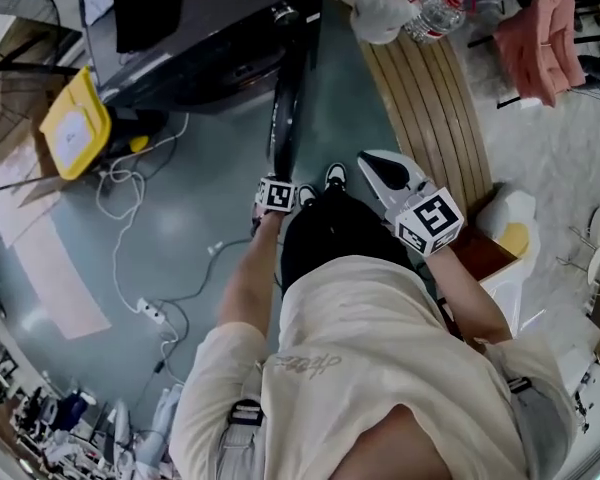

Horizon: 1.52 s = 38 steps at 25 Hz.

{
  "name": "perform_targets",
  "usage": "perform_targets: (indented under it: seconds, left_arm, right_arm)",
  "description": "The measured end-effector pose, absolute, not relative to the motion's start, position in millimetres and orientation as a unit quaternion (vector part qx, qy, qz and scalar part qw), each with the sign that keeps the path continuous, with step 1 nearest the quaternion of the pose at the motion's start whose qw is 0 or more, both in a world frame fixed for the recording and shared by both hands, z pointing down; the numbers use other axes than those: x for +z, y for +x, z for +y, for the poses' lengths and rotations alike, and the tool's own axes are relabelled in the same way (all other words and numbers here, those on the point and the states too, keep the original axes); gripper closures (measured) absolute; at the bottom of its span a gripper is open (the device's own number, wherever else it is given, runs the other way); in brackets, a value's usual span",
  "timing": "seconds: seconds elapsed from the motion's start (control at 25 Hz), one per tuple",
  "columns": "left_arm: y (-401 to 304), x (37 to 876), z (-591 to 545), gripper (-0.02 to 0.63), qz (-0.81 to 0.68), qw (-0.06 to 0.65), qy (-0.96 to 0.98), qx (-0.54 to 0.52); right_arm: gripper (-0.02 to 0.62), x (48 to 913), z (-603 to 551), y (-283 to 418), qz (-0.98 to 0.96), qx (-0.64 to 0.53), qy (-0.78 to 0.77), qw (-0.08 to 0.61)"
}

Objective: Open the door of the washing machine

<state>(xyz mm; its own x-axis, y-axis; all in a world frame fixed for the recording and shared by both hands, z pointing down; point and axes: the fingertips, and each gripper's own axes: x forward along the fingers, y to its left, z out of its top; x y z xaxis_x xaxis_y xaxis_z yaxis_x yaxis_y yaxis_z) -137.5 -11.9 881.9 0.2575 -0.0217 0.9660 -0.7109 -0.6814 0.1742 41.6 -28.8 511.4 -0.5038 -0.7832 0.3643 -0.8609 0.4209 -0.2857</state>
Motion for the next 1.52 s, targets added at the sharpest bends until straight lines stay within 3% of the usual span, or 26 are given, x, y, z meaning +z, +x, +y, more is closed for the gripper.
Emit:
perform_targets:
  seconds: [0.68,0.8,1.0,1.16,1.52]
  left_arm:
    - [-91,882,16,0.532,-0.22,0.308,0.74,0.556]
    - [-63,879,38,0.532,-0.203,0.361,0.738,0.533]
    - [-25,874,55,0.531,-0.217,0.386,0.724,0.529]
    - [-10,876,48,0.531,-0.267,0.344,0.711,0.552]
    - [42,878,60,0.532,-0.357,0.379,0.665,0.536]
  right_arm:
    - [0.594,514,16,59,-0.789,0.239,0.561,0.083]
    - [0.594,514,10,75,-0.794,0.235,0.555,0.08]
    - [0.594,516,2,121,-0.815,0.241,0.522,0.074]
    - [0.594,520,-2,165,-0.835,0.248,0.484,0.079]
    - [0.594,519,-21,280,-0.856,0.232,0.453,0.094]
